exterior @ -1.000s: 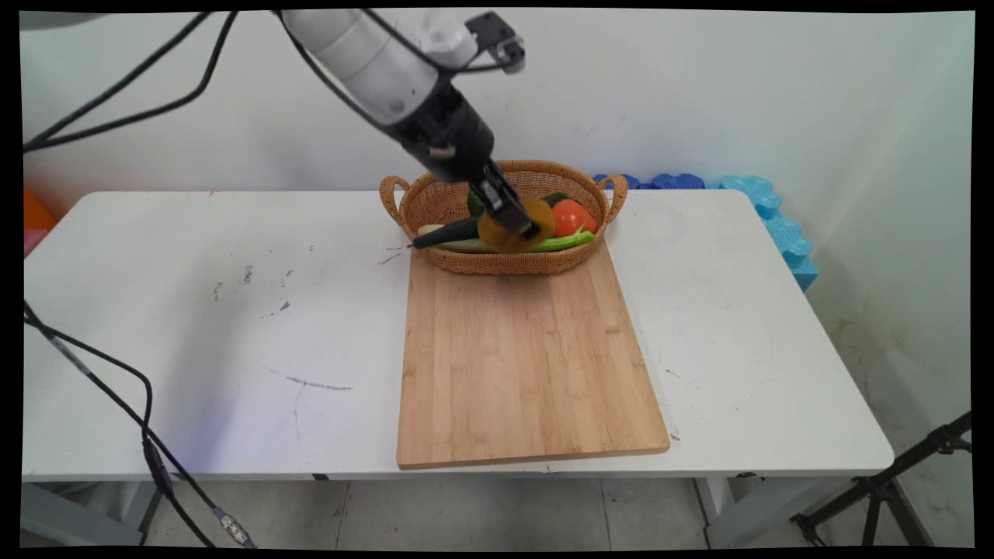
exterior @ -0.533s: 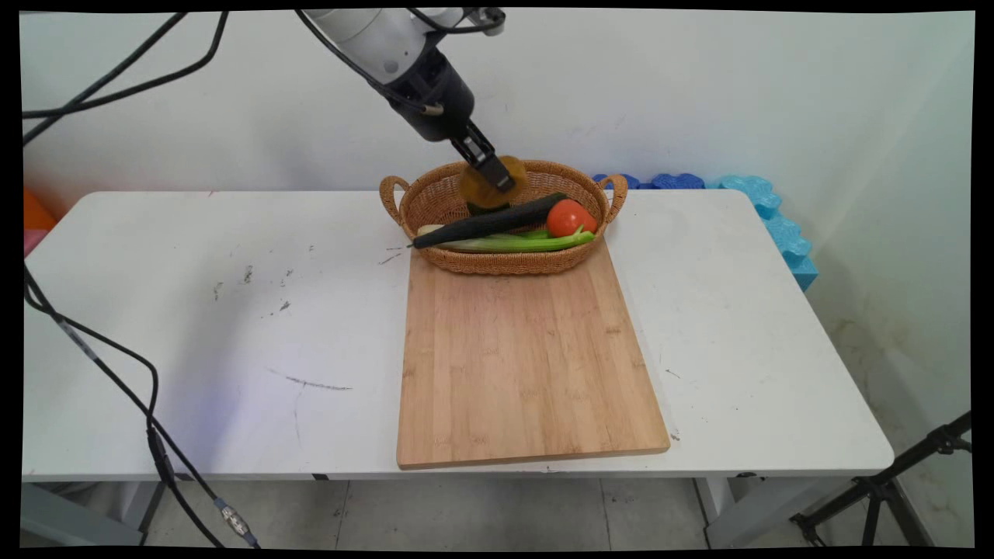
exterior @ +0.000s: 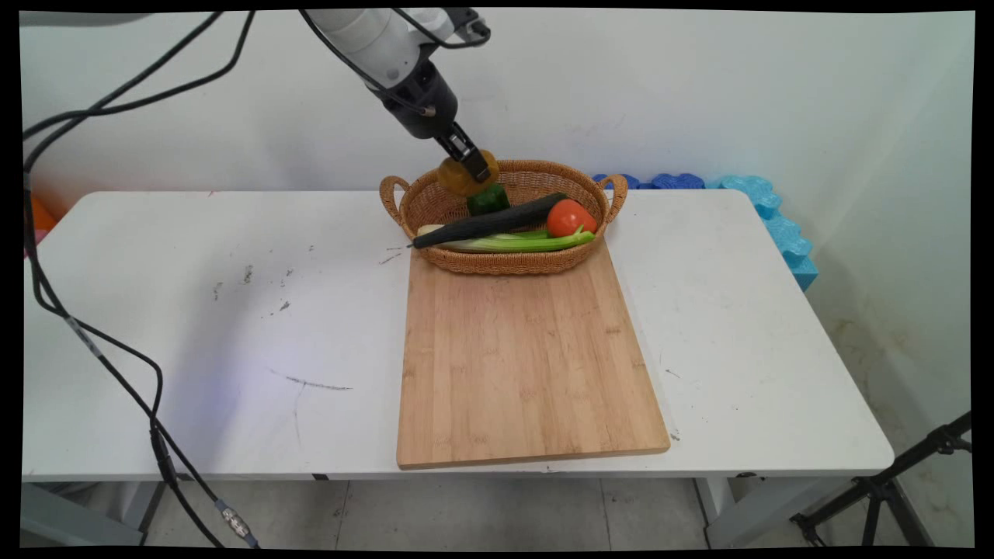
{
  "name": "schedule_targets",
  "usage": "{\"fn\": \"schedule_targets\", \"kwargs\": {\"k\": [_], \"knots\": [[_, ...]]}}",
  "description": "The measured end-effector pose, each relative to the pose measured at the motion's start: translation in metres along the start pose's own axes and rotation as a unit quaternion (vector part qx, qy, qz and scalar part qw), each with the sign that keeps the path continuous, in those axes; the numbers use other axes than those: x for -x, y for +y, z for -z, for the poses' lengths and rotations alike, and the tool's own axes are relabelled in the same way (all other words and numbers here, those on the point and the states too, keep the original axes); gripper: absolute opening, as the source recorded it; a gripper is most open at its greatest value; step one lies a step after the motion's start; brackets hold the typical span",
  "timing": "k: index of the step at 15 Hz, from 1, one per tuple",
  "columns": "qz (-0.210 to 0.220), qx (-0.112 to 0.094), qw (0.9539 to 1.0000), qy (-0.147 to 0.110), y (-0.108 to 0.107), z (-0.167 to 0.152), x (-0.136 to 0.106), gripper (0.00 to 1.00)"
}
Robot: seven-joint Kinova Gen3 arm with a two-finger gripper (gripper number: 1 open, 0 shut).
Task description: Place the picked object in the vegetable basket
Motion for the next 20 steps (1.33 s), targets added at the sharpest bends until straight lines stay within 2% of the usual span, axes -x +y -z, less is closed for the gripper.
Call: {"fn": "schedule_targets", "kwargs": {"k": [8,19,20], "knots": [[0.038,-0.031,0.9986,-0.022,-0.028,-0.05,0.011,0.0],[0.056,-0.046,0.9968,-0.034,-0.042,-0.085,0.02,0.0],[0.056,-0.046,0.9968,-0.033,-0.043,-0.087,0.02,1.0]]}}
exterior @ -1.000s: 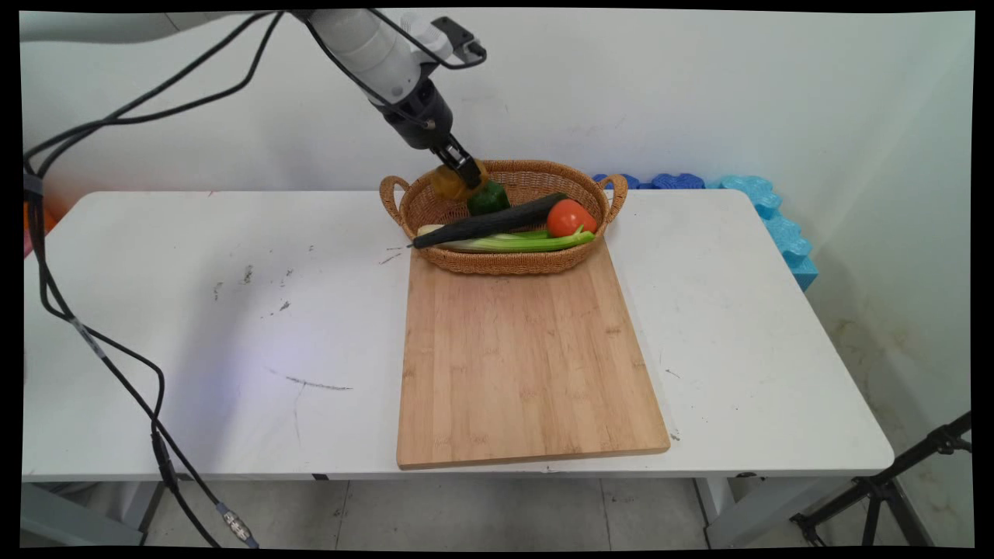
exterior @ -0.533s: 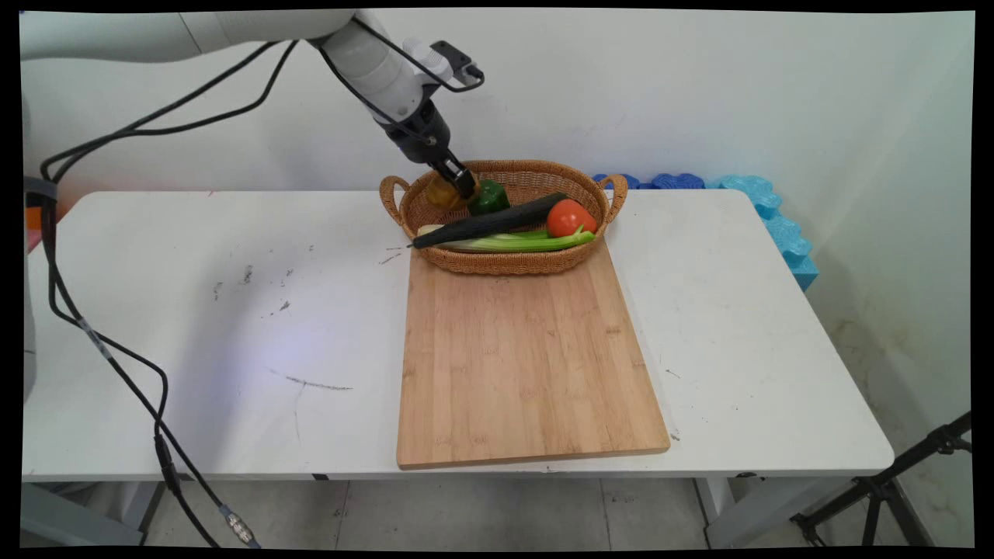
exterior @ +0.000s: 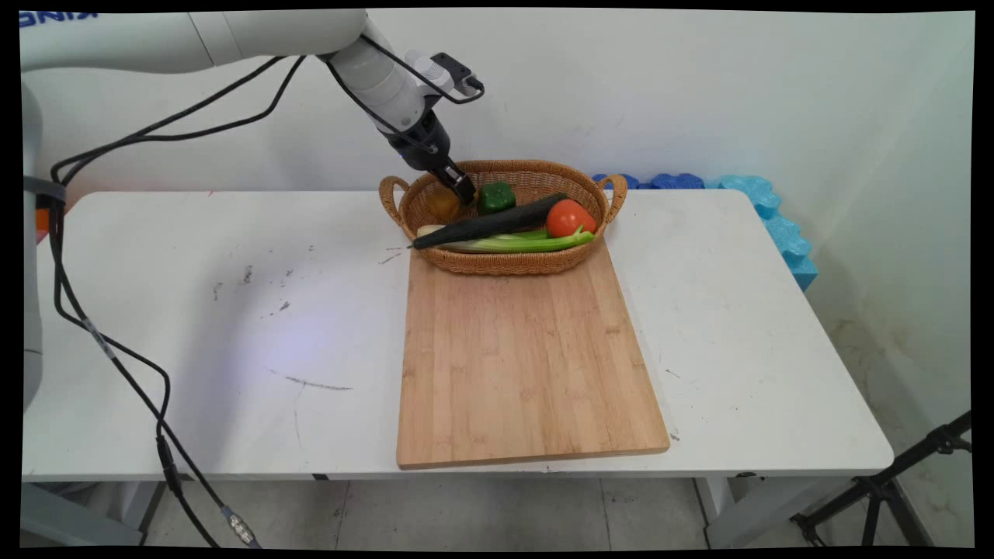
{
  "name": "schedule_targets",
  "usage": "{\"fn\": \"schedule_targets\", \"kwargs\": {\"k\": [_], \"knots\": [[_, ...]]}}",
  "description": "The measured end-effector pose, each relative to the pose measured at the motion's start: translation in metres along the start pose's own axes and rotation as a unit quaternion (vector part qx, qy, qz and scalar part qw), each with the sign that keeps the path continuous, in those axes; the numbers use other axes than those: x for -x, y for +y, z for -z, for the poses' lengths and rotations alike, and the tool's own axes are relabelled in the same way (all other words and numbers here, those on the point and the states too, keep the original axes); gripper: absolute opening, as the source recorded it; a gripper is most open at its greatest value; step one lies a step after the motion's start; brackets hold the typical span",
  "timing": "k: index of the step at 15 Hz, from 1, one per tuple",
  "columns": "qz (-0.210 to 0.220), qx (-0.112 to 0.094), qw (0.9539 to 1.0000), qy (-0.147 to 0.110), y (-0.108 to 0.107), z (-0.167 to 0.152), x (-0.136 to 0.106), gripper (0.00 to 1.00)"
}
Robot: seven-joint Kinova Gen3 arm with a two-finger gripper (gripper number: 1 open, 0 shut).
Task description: Place the picked object in the vegetable basket
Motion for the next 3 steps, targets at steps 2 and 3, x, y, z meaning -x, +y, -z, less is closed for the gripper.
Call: {"fn": "schedule_targets", "kwargs": {"k": [2,3], "knots": [[0.003,-0.001,1.0,0.0,-0.0014,-0.0021,0.0022,1.0],[0.002,-0.001,1.0,0.0,-0.0009,-0.0039,0.0016,1.0]]}}
